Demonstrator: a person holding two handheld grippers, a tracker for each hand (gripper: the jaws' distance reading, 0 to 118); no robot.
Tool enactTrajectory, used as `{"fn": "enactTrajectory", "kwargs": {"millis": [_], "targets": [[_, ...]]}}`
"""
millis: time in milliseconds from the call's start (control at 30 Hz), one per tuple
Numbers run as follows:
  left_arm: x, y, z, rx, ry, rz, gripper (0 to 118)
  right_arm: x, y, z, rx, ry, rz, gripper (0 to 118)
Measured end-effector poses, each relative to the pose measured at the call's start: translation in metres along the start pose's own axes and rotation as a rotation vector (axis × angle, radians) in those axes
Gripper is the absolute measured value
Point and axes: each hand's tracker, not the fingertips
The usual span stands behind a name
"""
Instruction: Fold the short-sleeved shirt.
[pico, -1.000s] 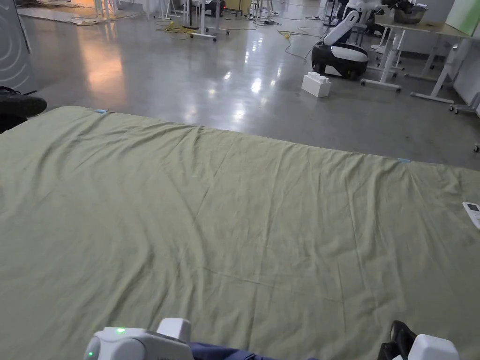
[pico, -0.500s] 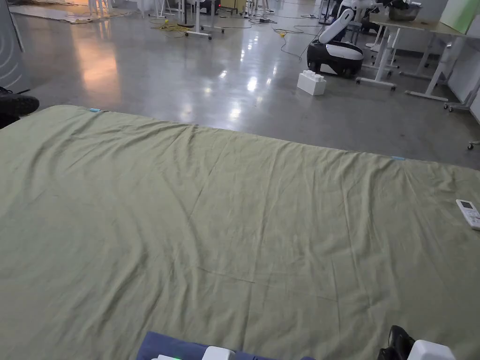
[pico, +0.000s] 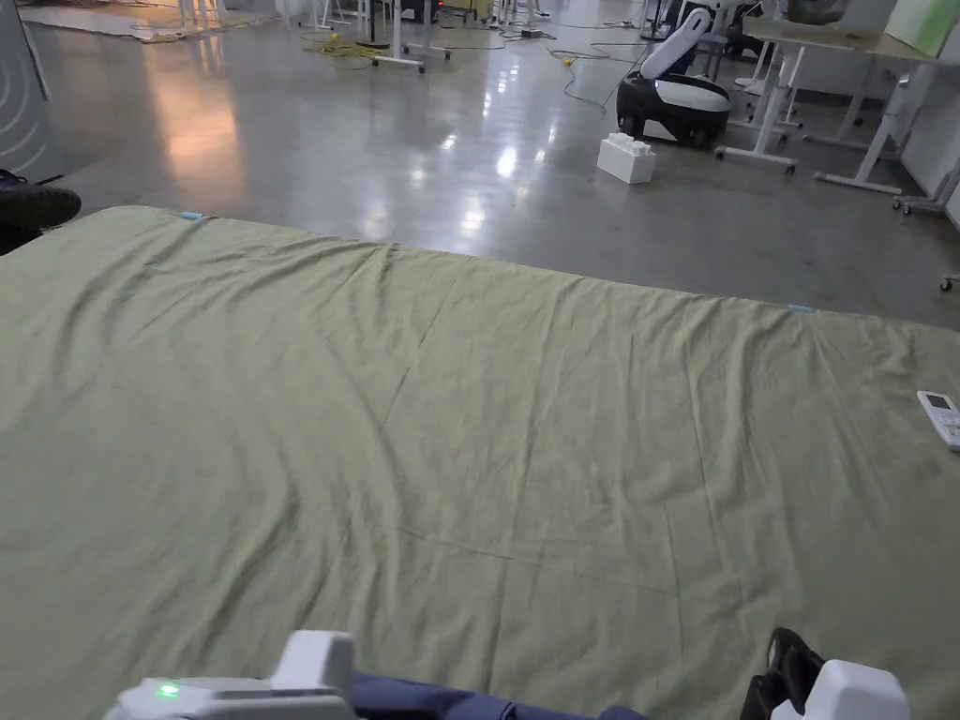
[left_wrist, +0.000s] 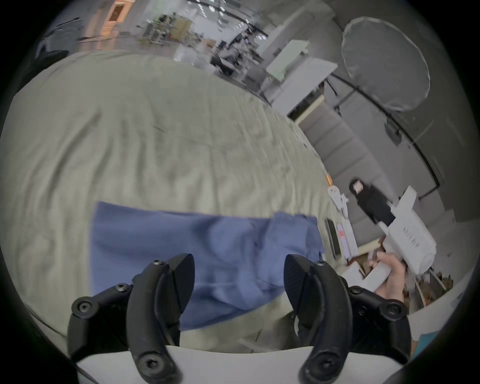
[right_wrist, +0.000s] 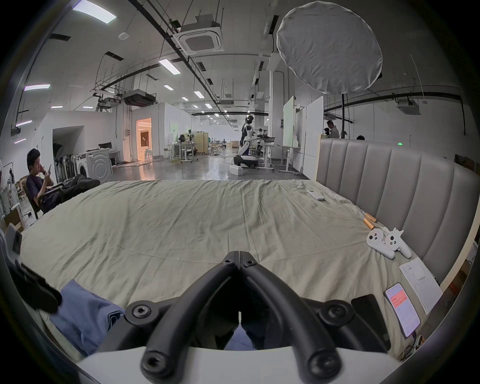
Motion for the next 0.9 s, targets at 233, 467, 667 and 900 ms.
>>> {"fn": "enactTrajectory", "kwargs": {"millis": [233,467,667,900], "targets": [[-0.094,0.02,0.022,0.027,0.055,0.127,80,-0.005,0.004,-0.002,0.007,0.014,-0.003,1],[-0.152,0.004,-0.004,-0.1,-0.139,0.288,80,-0.012,0.006,-0.001,0.014,0.053,0.003,1],[-0.169,-0.014,-0.035,-0.117,-0.316,0.366,77,-0.018,0.008,-0.002,0.008,0.06,0.007,1],[-0.165,-0.015,-0.046,-0.112,-0.24,0.342,21,-0.021,0.008,0.0,0.001,0.054,0.012,1]]}}
